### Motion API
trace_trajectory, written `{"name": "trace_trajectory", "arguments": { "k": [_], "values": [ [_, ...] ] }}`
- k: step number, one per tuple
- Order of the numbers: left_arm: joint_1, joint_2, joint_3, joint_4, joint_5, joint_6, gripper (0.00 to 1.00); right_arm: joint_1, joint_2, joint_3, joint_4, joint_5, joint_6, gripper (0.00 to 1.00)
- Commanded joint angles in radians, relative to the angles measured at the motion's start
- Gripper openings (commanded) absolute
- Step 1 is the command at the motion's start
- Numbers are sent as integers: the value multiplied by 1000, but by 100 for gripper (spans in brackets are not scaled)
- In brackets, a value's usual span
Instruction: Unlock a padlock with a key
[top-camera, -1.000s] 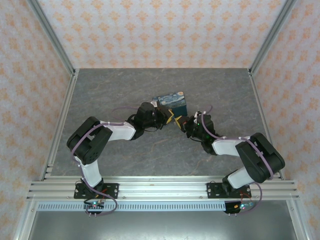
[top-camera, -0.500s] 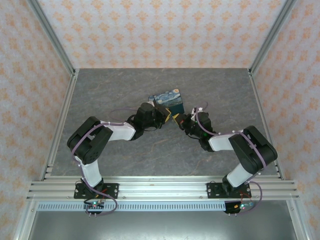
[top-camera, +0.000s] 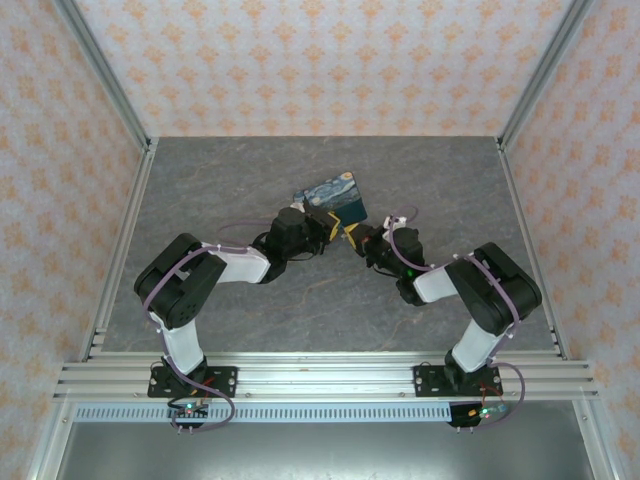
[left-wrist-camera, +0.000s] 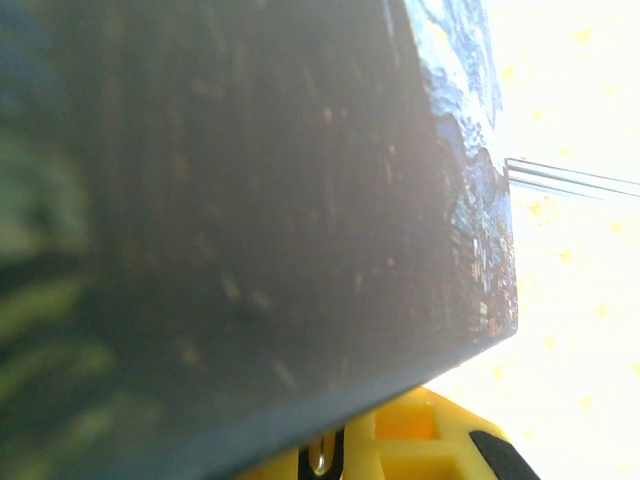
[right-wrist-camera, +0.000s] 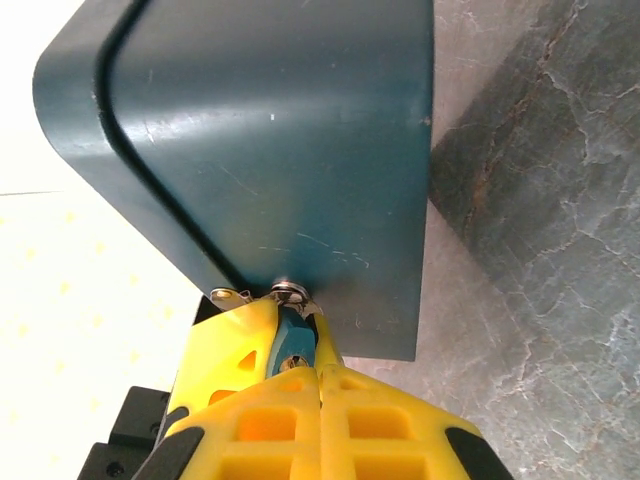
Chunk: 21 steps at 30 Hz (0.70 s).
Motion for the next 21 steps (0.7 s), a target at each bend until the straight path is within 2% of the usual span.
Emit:
{"name": "trace_trajectory", "arguments": {
  "k": [1,11,21],
  "values": [
    [-74,-24,10,169,131,-35,0,9,18,12,39,-7,24,0],
    [-88,-24,46,82,154,12,0,9,2,80,-13,-73,-19,0],
    [-89,-39,55,-24,166,90,0,-24,-114,152,-361,-87,-238,0]
  ]
}}
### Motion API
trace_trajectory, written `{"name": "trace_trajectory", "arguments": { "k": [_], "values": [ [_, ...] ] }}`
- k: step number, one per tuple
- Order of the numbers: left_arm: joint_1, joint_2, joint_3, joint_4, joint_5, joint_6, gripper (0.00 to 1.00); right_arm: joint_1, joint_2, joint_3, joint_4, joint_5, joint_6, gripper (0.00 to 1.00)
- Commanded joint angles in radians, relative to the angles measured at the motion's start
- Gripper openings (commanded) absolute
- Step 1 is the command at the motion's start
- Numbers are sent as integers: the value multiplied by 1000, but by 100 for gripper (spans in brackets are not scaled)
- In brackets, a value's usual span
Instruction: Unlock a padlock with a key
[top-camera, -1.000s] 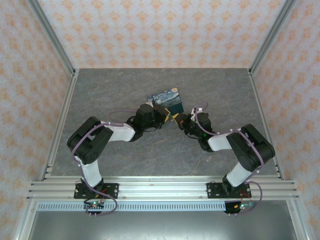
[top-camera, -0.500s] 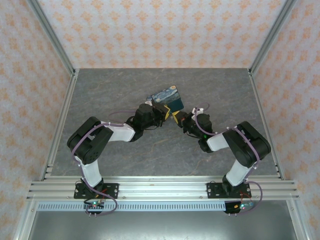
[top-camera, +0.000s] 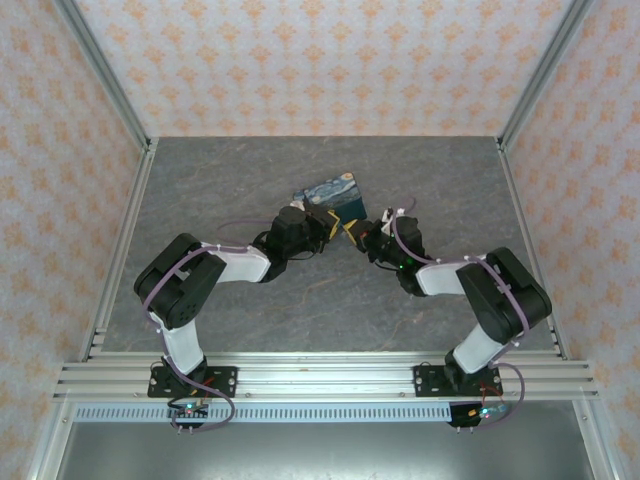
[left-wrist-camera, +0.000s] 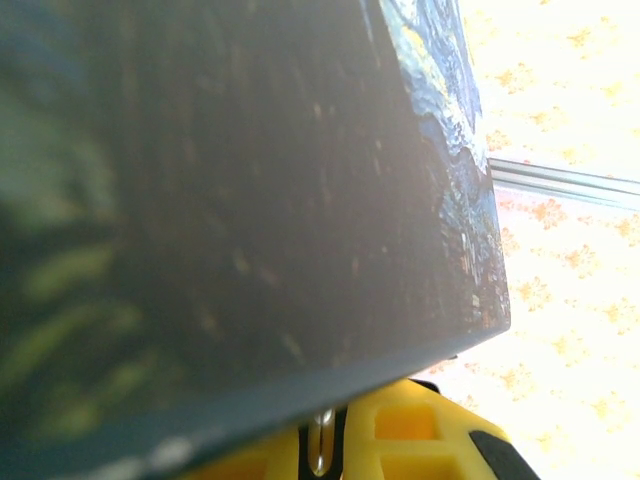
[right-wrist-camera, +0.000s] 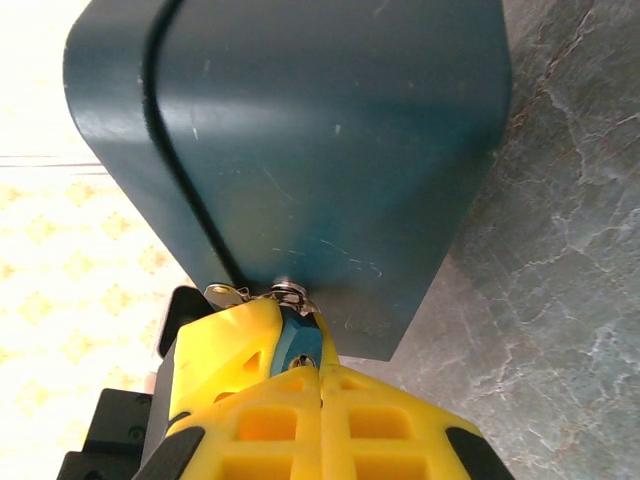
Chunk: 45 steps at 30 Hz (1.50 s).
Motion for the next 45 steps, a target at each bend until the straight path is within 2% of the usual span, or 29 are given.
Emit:
{"name": "trace_trajectory", "arguments": {
  "k": [1,7,16,21,28,35,45],
  "values": [
    [-88,-40,41,7,186,47,0,-3,-37,67,-106,-33,-127,0],
    [-88,-50,37,19,186,42,0,-12,-7,55,-65,-65,-120,0],
    [-95,-53,14,123,148,-59,0,27,31,-25,176,-29,102,0],
    [-105,-62,38,73,148,-30,0,43,28,-11,245,-17,175,0],
    [-108,-91,27,8,130,17,0,38,-27,48,20,-42,16,0],
    [-108,-117,25,-57,107,-6,0,27,-27,54,-66,-66,-156,0],
    [-120,-151,23,-64,96,-48,0,27,-25,50,-21,-99,-137,0]
  ]
}}
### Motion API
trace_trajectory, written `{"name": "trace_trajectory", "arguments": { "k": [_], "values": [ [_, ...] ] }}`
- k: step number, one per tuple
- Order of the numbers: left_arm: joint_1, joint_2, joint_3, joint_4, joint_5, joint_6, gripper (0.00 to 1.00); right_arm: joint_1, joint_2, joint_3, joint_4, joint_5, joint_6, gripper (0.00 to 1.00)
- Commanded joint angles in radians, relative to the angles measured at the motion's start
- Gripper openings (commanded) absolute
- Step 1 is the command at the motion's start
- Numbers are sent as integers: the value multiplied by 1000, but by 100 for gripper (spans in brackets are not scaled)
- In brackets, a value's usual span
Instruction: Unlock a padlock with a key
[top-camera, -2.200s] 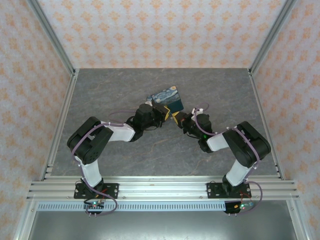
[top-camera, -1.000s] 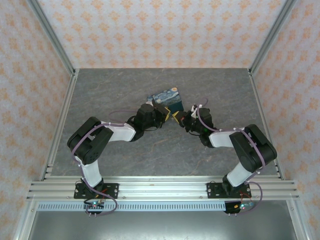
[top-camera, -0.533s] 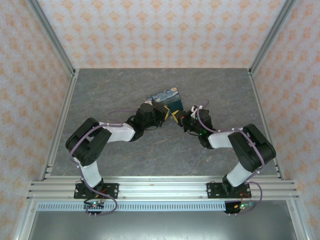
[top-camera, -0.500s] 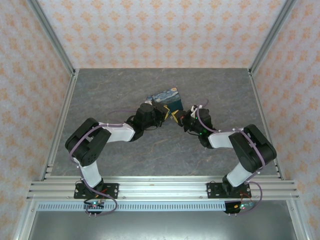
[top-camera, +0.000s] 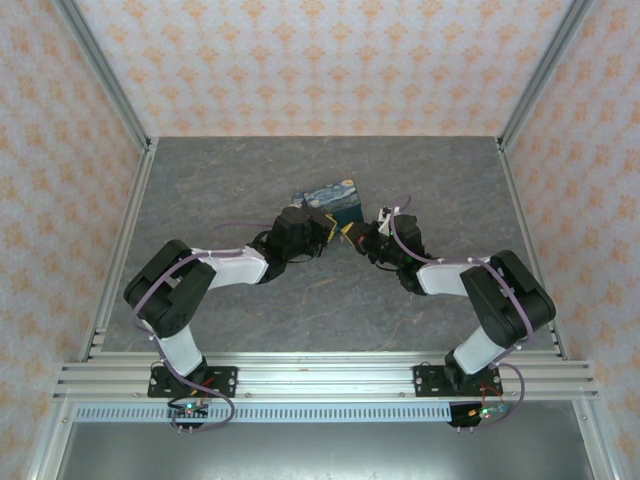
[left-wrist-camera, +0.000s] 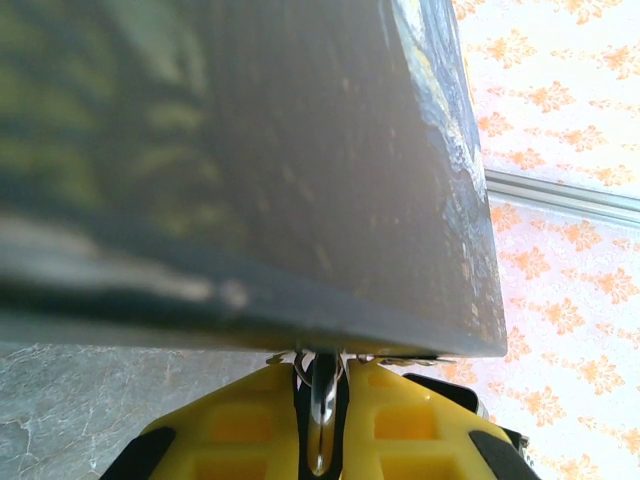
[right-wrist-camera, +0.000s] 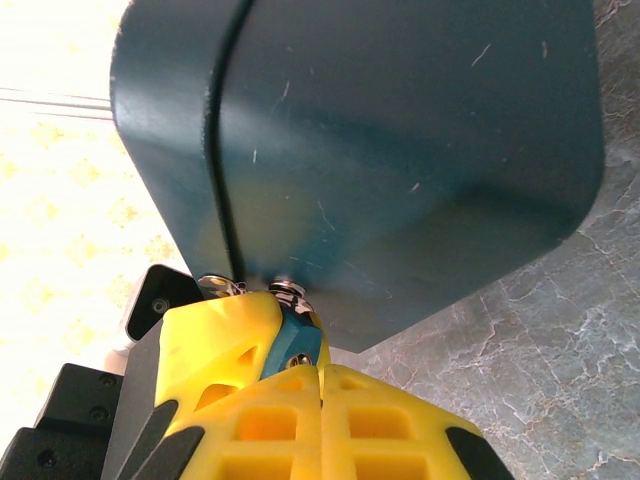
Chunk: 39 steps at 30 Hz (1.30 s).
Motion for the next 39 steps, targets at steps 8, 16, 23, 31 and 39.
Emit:
{"name": "trace_trajectory", "arguments": {
  "k": [8,16,23,31,39],
  "values": [
    [-110,-114,11,55,157,17,0,25,-38,-21,67,-33,112,0],
    [-111,-153,8,-4,150,80,0,28,-49,-105,153,14,274,0],
    [-111,-155,7,-4,155,77,0,28,-86,-116,120,28,288,0],
    [-111,-165,3,-7,155,85,0,29,-97,-88,85,-9,238,0],
    [-111,-169,-29,64,139,45,0,33,-183,-75,22,-7,10,0]
  ]
}}
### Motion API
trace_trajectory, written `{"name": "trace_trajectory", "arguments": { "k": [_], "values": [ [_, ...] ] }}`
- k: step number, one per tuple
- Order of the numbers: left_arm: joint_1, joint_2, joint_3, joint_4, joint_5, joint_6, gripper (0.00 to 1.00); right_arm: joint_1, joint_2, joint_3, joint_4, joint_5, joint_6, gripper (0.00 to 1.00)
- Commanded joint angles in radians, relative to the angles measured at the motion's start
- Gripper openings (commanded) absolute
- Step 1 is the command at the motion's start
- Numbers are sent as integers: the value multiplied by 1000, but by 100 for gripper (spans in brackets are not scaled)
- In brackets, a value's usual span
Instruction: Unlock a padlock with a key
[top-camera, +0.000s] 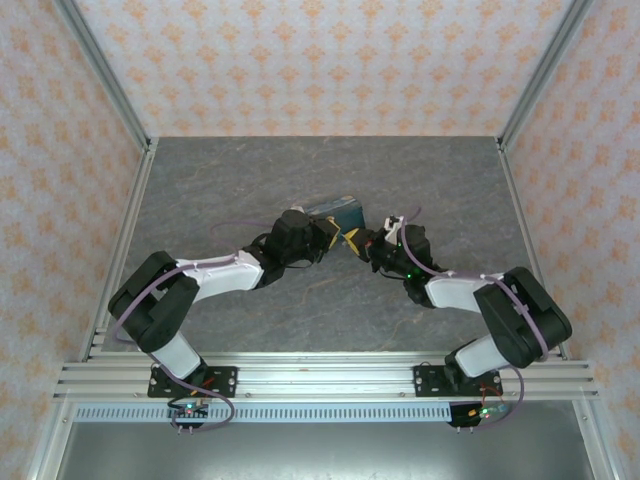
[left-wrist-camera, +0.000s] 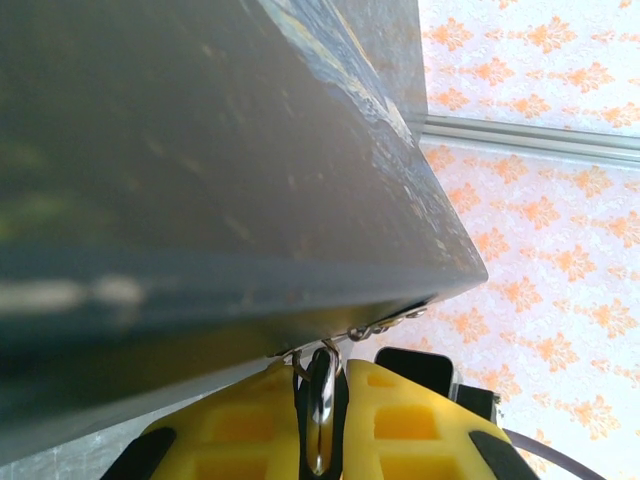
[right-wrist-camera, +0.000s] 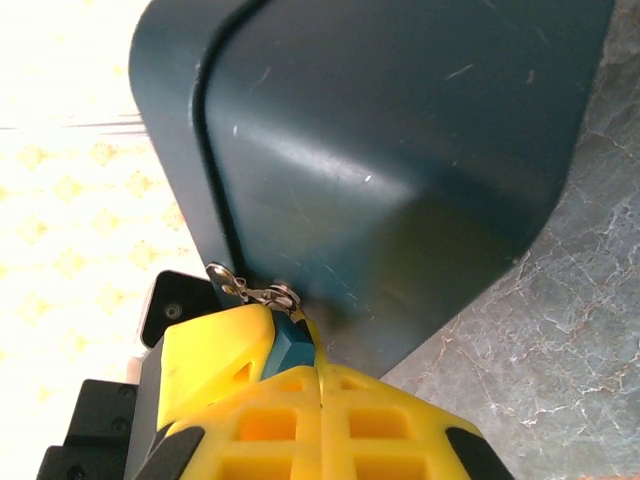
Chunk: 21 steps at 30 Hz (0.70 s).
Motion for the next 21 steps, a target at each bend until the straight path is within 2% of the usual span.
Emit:
{"name": "trace_trajectory", "arguments": {
  "k": [1,5,9,16,21],
  "values": [
    [-66,-59,-8,156,127,-13,0,20,-50,33,-3,-3,-160,0],
    [-67,-52,-10,164,130,-12,0,20,-69,37,-2,-13,-209,0],
    [-67,-50,-9,166,127,-9,0,20,-59,39,-1,-9,-173,0],
    [-67,-71,-6,111,122,40,0,20,-8,15,60,34,121,0],
    [-67,-78,0,57,120,84,0,20,4,6,111,64,274,0]
  ]
}}
